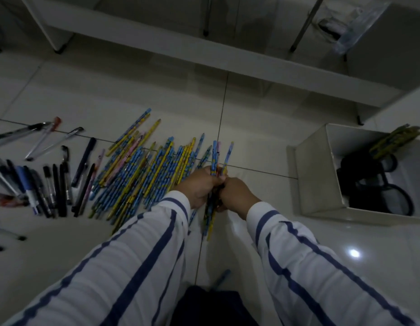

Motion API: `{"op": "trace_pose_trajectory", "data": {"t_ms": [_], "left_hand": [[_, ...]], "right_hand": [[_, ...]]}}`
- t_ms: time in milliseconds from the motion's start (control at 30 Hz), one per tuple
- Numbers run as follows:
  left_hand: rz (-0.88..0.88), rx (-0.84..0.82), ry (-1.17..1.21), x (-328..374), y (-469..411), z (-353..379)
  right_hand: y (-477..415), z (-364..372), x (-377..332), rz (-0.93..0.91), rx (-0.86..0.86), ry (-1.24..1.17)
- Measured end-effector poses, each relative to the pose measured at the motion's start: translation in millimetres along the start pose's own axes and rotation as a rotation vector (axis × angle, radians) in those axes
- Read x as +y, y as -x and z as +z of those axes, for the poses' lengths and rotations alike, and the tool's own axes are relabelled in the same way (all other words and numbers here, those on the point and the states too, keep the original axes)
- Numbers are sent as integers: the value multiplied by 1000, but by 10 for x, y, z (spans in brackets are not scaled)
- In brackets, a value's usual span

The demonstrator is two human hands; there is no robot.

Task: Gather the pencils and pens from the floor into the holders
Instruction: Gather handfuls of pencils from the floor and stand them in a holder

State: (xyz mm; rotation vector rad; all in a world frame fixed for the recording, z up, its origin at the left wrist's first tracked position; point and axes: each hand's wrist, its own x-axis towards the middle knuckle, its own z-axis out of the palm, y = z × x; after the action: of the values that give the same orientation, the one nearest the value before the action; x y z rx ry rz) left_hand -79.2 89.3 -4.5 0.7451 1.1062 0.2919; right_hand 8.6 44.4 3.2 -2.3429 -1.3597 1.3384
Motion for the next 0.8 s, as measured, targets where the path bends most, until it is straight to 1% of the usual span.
{"op": "trace_pose_trajectory", "data": {"t_ms": [67,100,233,267,300,367,467,667,733,800], "left_hand": [[8,-2,-32,9,35,40],[18,10,-54,14,40,66],[72,88,-183,46,137,214],[72,107,-201,41,173,241],[61,124,-206,25,215,258],[26,149,-186,-54,283,268],[-29,195,-170,-232,410,247],[-109,265,-107,-522,640,205],[-125,313,-106,-619,714,178],[-148,376,-96,-709,781,137]], "right_hand": [[68,10,69,11,80,-150],[104,9,95,27,89,-233],[270,-12,184,128,53,-716],[322,-10,209,123,42,-771],[386,0,244,111,26,-775],[500,23,312,87,-13,-694],[609,90,427,37,-86,-453],[716,189,537,-225,-224,120],[742,252,571,-315,-266,243],[766,342,619,-401,-294,304]]}}
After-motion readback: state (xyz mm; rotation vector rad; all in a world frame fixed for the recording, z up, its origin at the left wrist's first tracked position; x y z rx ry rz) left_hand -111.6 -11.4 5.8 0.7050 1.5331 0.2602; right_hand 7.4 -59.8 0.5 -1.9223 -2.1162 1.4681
